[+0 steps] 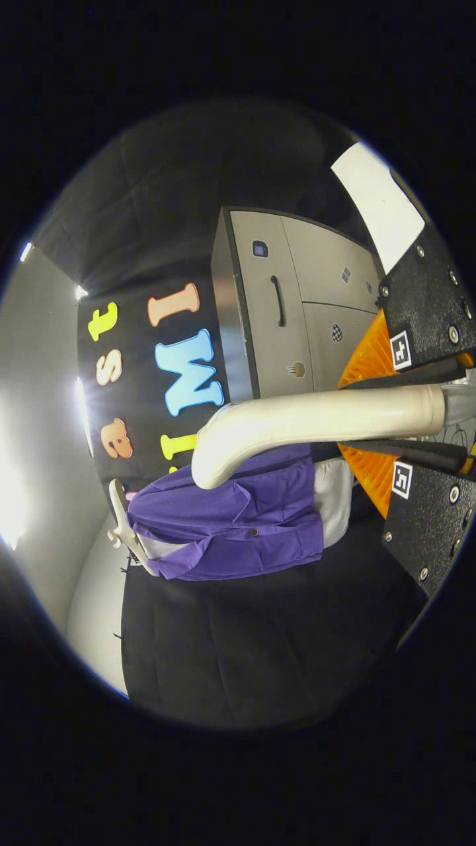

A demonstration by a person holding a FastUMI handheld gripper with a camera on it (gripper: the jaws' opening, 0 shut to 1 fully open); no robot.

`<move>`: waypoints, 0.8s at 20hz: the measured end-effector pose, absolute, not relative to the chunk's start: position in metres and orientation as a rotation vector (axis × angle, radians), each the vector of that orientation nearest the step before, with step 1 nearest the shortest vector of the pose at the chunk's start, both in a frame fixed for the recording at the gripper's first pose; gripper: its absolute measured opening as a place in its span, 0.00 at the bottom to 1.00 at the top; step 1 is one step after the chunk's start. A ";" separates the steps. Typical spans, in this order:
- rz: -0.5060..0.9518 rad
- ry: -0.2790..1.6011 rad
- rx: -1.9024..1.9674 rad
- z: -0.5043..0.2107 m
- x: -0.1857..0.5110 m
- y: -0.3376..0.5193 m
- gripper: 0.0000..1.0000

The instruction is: Iron the clothes twice with a garment steamer, once on the left side and once on the right side.

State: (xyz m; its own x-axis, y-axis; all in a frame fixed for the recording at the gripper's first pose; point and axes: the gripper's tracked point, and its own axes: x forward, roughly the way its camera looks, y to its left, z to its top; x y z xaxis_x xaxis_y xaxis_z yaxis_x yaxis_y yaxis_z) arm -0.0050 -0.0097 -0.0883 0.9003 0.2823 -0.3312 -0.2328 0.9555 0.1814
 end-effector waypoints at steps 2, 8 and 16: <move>0.273 0.367 0.131 -0.089 -0.004 -0.006 0.36; 0.275 0.382 0.107 -0.091 -0.003 0.005 0.36; 0.263 0.397 0.094 -0.091 -0.004 0.016 0.36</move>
